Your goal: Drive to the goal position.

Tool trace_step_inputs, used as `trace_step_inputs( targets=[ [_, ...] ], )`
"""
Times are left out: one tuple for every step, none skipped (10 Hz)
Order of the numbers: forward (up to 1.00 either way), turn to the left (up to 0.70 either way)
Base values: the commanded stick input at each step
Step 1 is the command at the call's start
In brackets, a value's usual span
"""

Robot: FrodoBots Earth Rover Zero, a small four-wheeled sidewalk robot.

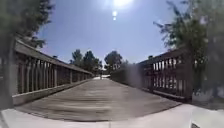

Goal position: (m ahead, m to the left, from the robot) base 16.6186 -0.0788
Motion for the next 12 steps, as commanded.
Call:
trace_step_inputs(
  targets=[
    [0.7, 0.0],
    [0.7, 0.0],
    [0.7, 0.0],
    [0.7, 0.0],
    [0.7, 0.02],
    [0.7, 0.13],
    [0.7, 0.14],
    [0.7, 0.14],
    [0.7, 0.14],
    [0.7, 0.14],
    [0.7, 0.14],
    [0.7, 0.14]
  ],
)
